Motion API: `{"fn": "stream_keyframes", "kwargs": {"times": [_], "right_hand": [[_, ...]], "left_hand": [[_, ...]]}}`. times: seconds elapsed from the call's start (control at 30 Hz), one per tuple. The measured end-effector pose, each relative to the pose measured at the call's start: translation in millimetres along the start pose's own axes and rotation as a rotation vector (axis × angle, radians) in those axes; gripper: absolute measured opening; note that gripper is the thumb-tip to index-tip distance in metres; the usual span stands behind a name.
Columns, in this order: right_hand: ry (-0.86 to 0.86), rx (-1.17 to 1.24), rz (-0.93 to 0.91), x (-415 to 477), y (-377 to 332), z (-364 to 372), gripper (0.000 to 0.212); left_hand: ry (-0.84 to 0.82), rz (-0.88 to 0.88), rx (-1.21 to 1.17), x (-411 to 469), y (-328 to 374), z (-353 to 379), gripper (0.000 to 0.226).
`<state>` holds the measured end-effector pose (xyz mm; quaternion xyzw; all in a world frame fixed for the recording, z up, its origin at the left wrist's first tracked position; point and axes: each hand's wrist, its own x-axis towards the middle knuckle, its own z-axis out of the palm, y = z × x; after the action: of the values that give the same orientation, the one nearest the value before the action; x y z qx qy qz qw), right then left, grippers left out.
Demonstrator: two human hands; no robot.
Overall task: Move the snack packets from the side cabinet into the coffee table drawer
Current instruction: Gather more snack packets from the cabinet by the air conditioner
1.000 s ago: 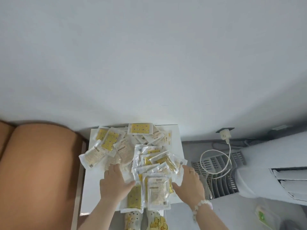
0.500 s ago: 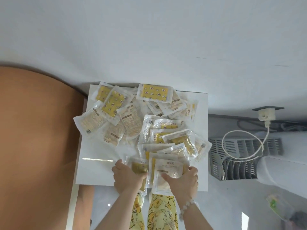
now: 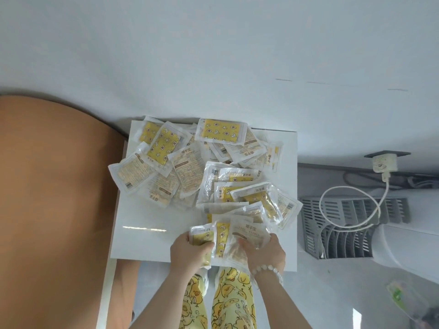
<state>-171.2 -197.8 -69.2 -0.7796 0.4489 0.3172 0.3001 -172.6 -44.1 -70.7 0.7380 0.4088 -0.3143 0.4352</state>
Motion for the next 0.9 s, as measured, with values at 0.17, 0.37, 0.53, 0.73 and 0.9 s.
{"fn": "stream_keyframes", "kwargs": {"times": [0.17,0.37,0.53,0.73,0.9], "right_hand": [[-0.065,0.181,-0.018,-0.2,7.3,-9.5,0.044],[-0.234,0.383,0.042,10.8,16.5,-9.0,0.044],[-0.367,0.472,0.078,10.3,17.7,-25.5,0.029],[-0.445,0.527,0.067,-17.9,5.2,-56.3,0.029],[-0.343,0.654,0.029,-41.7,-19.5,-117.1,0.034]], "left_hand": [[-0.108,-0.088,-0.269,-9.9,9.1,-1.9,0.022],[-0.280,-0.076,-0.187,-5.0,11.9,16.4,0.025],[-0.320,-0.065,-0.210,-8.2,17.1,15.8,0.047],[-0.465,-0.037,-0.162,-36.4,45.1,-6.1,0.023],[-0.374,-0.026,-0.245,-67.8,97.6,-35.7,0.034]]}}
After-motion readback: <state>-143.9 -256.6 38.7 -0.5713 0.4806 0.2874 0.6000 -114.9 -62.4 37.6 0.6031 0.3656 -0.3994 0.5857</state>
